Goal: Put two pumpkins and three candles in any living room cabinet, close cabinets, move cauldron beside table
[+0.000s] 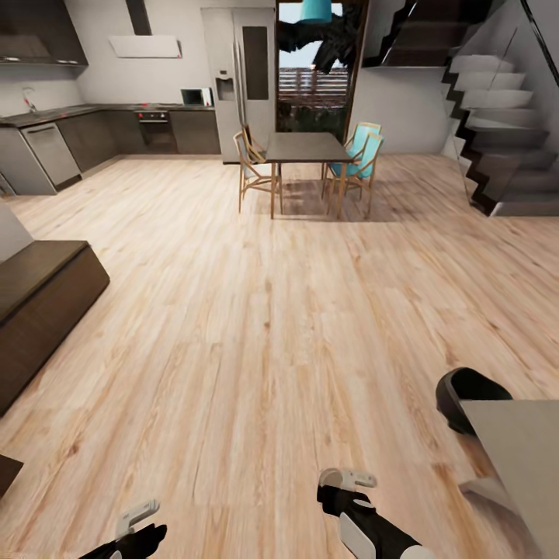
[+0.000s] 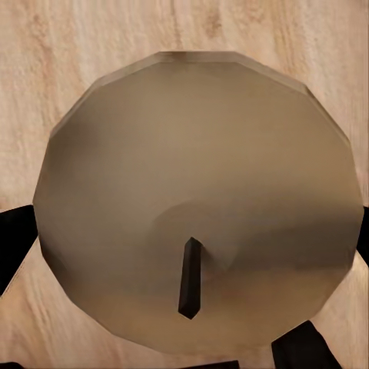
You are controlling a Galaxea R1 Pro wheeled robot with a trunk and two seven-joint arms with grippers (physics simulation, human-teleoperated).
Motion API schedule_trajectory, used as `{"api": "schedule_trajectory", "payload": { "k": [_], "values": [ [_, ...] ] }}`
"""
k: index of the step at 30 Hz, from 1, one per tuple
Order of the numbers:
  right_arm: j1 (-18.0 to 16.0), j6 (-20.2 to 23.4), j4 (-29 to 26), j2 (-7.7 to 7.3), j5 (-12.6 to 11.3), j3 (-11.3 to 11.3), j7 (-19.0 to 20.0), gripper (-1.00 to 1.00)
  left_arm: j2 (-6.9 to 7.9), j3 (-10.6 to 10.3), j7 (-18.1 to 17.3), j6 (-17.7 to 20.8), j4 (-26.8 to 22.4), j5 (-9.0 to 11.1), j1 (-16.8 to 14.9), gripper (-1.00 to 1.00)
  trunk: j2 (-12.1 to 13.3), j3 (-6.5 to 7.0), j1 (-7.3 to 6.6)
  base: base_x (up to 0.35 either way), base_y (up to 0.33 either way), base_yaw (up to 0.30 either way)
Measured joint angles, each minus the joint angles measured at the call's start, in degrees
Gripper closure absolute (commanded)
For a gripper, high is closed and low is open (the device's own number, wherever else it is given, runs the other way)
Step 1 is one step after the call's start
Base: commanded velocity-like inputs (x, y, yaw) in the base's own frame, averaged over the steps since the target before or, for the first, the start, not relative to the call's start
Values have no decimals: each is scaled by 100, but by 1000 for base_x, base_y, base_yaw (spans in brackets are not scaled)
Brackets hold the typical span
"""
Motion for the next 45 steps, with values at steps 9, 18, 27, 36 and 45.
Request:
{"api": "schedule_trajectory", "payload": {
  "k": [9, 18, 27, 36, 45],
  "values": [
    [0, -4, 5, 0, 1, -5, -7, 100, 0, -5, -2, 0, 0, -2, -1, -100, 0, -19, 1, 248, 0, 267],
    [0, -21, 16, 0, -5, -6, -31, 100, 0, -6, -1, 0, 0, -1, -1, -100, 0, -36, 3, 16, 0, 269],
    [2, -318, 15, 7, 9, 0, -78, 100, 0, -6, -1, 0, 0, -2, -1, -100, 0, -54, 3, 0, 0, 272],
    [17, -333, 11, 16, 13, 0, -81, 100, -8, -5, 3, 0, 0, 1, -1, -100, 0, -85, 1, 126, 0, 272],
    [18, -334, 10, 16, 22, 1, -80, 100, -9, -6, 2, 0, 0, -1, -1, -100, 0, -117, 1, 219, 0, 272]
  ]
}}
